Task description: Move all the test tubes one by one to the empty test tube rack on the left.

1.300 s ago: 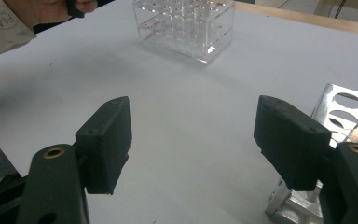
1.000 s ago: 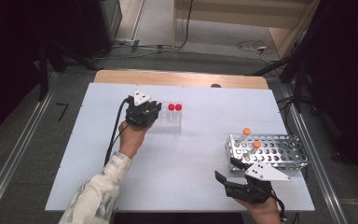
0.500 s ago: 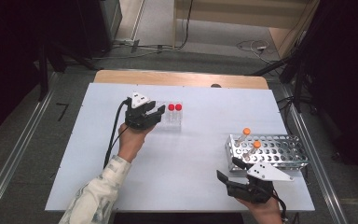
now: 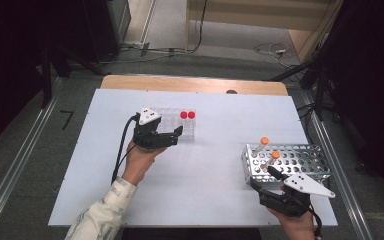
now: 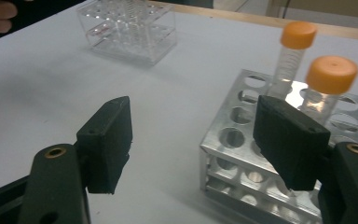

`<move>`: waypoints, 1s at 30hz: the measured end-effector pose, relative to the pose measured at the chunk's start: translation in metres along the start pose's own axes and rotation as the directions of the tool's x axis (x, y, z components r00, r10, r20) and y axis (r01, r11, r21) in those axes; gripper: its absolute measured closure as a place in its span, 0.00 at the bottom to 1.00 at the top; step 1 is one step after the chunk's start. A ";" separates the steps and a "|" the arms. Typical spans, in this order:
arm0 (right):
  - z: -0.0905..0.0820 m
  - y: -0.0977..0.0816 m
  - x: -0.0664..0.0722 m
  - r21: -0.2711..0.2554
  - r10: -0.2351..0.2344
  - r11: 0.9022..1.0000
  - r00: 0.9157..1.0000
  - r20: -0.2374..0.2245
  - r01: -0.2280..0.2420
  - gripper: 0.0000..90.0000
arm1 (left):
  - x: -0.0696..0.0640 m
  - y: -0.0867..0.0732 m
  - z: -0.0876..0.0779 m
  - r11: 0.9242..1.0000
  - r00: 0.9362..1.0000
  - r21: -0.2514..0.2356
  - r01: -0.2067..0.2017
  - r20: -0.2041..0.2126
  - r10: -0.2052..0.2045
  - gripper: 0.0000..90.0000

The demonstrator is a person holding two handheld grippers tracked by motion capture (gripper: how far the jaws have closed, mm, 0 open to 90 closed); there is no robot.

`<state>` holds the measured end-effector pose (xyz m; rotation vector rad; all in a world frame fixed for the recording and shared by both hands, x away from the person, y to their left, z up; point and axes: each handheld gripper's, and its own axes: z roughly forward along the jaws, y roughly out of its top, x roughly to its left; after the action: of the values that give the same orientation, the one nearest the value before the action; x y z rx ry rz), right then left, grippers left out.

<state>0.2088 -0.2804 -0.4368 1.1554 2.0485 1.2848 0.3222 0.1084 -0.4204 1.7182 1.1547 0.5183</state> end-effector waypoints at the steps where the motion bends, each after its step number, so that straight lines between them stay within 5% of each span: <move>1: 0.000 0.000 -0.002 -0.002 0.004 1.000 1.000 0.015 -0.004 0.30 | 0.000 0.000 0.000 1.000 1.000 0.000 -0.003 -0.001 0.003 0.15; 14: 0.010 -0.006 -0.030 -0.006 0.029 1.000 0.987 0.160 -0.028 0.38 | -0.006 -0.001 0.000 1.000 1.000 0.000 0.004 0.024 -0.004 0.09; 30: 0.028 -0.007 -0.043 -0.004 0.031 1.000 0.982 0.188 -0.031 0.65 | -0.014 -0.002 0.003 1.000 0.999 0.007 -0.020 0.043 0.020 0.06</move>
<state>0.2497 -0.3036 -0.4583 1.2616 1.8993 1.1437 0.3174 0.0953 -0.4213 1.7409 1.1109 0.4875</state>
